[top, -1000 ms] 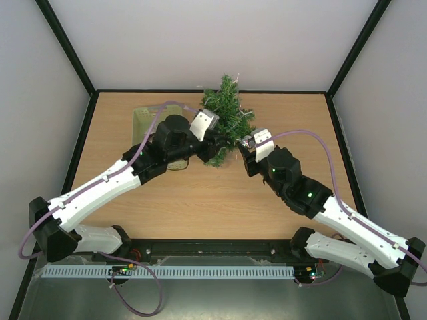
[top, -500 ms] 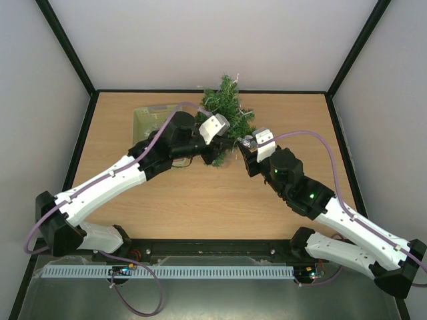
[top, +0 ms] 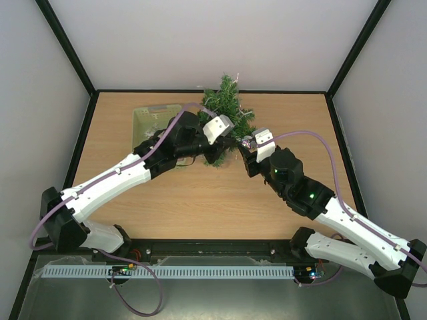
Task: Decorate the small christmas tree
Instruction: Hang the decoration item on the Christmas tree.
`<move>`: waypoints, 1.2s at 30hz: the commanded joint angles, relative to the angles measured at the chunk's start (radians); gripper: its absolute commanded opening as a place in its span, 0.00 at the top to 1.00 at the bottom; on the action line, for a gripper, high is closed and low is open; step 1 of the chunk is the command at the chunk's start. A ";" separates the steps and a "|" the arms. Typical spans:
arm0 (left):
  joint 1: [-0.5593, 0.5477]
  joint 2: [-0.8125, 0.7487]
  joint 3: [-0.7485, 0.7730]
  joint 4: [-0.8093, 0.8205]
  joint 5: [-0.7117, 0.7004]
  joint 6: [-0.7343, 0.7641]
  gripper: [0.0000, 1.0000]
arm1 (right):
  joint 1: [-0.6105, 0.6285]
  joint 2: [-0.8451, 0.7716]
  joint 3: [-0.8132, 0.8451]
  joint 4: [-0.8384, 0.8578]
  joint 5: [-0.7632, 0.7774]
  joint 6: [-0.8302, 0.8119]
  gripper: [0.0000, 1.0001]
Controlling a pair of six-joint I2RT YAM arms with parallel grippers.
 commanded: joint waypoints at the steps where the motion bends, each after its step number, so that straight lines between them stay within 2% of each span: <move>1: -0.003 -0.006 -0.007 0.065 -0.035 0.013 0.85 | -0.003 -0.013 0.032 0.007 0.004 0.011 0.66; 3: -0.004 -0.013 -0.015 0.079 -0.054 0.010 0.92 | -0.003 -0.016 0.030 0.003 0.005 0.011 0.66; 7: -0.002 -0.014 -0.017 0.084 -0.049 0.005 0.97 | -0.003 -0.028 0.017 -0.009 0.018 0.009 0.66; 21: -0.003 0.021 0.020 0.046 0.012 -0.020 0.97 | -0.004 -0.039 0.000 -0.012 0.019 0.009 0.66; 32: 0.018 0.000 -0.034 0.073 0.011 -0.051 0.79 | -0.002 -0.041 0.009 -0.007 0.014 0.000 0.66; 36: 0.020 0.019 -0.018 0.065 0.013 -0.042 0.78 | -0.002 -0.041 0.012 -0.006 0.014 0.002 0.66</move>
